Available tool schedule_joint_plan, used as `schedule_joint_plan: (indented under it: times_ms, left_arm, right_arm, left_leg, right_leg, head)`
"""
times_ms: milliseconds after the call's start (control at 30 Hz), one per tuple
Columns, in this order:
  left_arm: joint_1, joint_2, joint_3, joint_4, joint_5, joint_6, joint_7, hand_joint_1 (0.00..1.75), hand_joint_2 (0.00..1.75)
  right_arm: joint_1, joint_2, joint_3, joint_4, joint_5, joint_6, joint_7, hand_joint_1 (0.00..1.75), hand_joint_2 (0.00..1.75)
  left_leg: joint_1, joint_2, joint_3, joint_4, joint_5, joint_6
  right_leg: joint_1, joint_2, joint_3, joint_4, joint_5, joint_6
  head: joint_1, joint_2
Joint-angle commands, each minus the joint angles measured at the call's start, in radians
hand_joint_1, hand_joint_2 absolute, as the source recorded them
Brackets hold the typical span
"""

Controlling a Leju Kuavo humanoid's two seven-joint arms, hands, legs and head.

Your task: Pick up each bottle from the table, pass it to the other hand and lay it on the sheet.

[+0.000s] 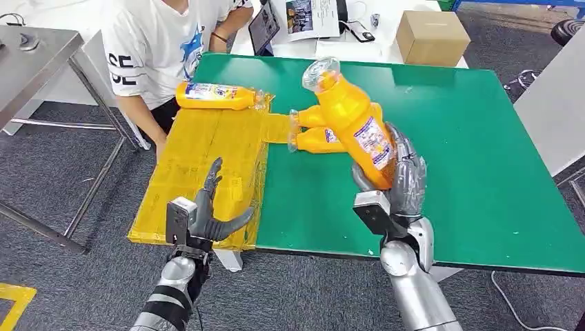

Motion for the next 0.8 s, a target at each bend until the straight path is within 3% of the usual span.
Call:
schedule_joint_plan:
  times_ms: [33,267,533,600,800]
  left_arm:
    - [0.023,0.037,-0.151,-0.105,0.139,-0.203,0.06,0.0,1.75]
    - [0.03,0.059,-0.218,-0.12,0.275,-0.369,0.108,0.0,1.75]
    - [0.016,0.07,-0.245,-0.079,0.34,-0.413,0.13,0.0,1.75]
    - [0.004,0.072,-0.254,-0.053,0.36,-0.432,0.142,0.0,1.75]
    - [0.003,0.072,-0.255,-0.049,0.361,-0.432,0.142,0.0,1.75]
  right_arm:
    - [0.033,0.062,-0.085,0.021,-0.037,0.015,-0.07,1.75,1.75]
    - [0.087,0.108,0.008,0.155,-0.077,0.044,-0.137,1.75,1.75]
    - [0.111,0.142,0.194,0.288,-0.099,-0.011,-0.137,1.75,1.75]
    - [0.095,0.148,0.252,0.361,-0.043,-0.047,-0.137,1.75,1.75]
    - [0.098,0.152,0.258,0.365,-0.041,-0.054,-0.137,1.75,1.75]
  left_leg:
    - [0.001,0.001,0.004,0.0,-0.002,-0.002]
    - [0.001,0.002,0.006,-0.002,-0.002,-0.003]
    - [0.002,0.003,0.005,-0.002,-0.001,-0.002]
    - [0.002,0.002,0.004,-0.002,-0.001,-0.002]
    - [0.002,0.001,0.004,-0.002,-0.001,-0.002]
  right_leg:
    - [0.001,0.002,0.004,-0.001,-0.001,-0.002]
    - [0.001,0.003,0.005,-0.002,-0.001,-0.002]
    - [0.002,0.004,0.004,-0.002,0.0,-0.002]
    - [0.002,0.003,0.003,-0.002,0.0,-0.002]
    - [0.002,0.002,0.004,-0.002,-0.001,-0.002]
  head:
    - [0.0,0.0]
    - [0.0,0.0]
    - [0.0,0.0]
    - [0.0,0.0]
    - [0.0,0.0]
